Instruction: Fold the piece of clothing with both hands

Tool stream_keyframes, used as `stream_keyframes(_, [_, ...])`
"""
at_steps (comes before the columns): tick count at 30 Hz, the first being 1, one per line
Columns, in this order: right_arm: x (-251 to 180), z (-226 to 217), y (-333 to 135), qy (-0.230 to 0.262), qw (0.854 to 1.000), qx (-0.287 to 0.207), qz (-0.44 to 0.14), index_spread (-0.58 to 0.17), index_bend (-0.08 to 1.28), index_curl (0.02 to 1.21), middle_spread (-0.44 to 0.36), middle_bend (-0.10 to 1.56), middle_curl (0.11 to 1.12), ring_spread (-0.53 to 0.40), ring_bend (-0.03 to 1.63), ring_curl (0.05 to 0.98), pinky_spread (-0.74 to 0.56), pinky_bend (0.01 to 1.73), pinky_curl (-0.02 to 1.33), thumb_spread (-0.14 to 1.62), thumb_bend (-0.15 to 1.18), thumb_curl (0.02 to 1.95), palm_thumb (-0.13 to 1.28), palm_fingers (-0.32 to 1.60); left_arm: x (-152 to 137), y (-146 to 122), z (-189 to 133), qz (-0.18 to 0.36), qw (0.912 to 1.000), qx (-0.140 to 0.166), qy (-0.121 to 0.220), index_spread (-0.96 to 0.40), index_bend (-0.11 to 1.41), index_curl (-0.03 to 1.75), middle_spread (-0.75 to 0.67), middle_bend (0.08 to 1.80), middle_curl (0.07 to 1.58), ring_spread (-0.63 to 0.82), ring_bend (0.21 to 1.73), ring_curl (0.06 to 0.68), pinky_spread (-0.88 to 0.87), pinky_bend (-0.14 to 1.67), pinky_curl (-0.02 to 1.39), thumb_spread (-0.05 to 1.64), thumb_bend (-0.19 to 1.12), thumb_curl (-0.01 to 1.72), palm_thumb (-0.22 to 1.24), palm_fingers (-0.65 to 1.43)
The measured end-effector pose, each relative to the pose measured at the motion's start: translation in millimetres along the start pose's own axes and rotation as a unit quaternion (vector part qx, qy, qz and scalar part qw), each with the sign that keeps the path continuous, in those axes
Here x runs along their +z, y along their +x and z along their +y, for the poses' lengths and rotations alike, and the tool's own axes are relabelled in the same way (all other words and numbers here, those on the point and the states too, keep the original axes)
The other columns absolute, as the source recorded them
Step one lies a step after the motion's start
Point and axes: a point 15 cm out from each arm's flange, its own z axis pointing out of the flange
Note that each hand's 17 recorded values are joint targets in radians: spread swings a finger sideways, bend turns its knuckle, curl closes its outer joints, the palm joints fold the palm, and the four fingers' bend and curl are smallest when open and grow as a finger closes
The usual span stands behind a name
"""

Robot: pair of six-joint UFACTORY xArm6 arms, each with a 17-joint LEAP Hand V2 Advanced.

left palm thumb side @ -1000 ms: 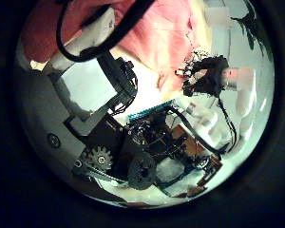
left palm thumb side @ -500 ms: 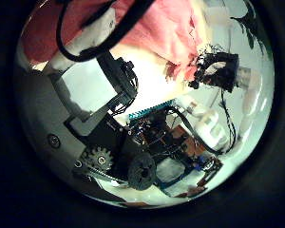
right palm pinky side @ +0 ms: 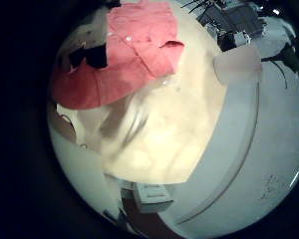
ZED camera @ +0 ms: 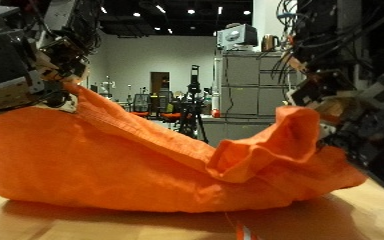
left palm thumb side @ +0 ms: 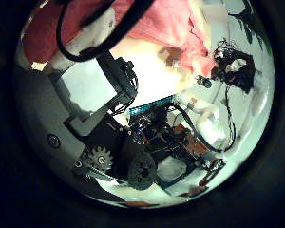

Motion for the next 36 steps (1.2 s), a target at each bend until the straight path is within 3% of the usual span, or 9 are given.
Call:
stream_keyframes(15, [-71.4, -46.0, 19.4, 0.045, 0.998, 0.044, -0.007, -0.242, 1.06, 0.89, -0.130, 1.30, 0.79, -0.193, 1.42, 0.622, -0.24, 1.26, 0.74, 1.12, -0.01, 0.62, 1.11, 1.18, -17.2, -6.0, 10.2, -0.005, 1.0000, 0.003, 0.003, -0.72, 0.23, 0.88, -0.54, 1.00, 0.58, -0.56, 0.98, 0.469, -0.78, 0.77, 0.59, 1.13, -0.02, 0.29, 0.66, 1.15])
stream_keyframes(36, [-34.1, -172.7, 63.2, 0.004, 0.992, 0.115, -0.048, -0.229, 1.10, 0.87, -0.123, 1.34, 0.76, -0.188, 1.44, 0.612, -0.22, 1.24, 0.83, 1.11, -0.01, 0.65, 1.09, 1.16, -12.2, -34.8, -60.4, 0.018, 0.9994, -0.022, -0.020, -0.72, 0.23, 0.88, -0.53, 1.00, 0.58, -0.56, 0.98, 0.471, -0.78, 0.75, 0.59, 1.13, -0.02, 0.29, 0.66, 1.14])
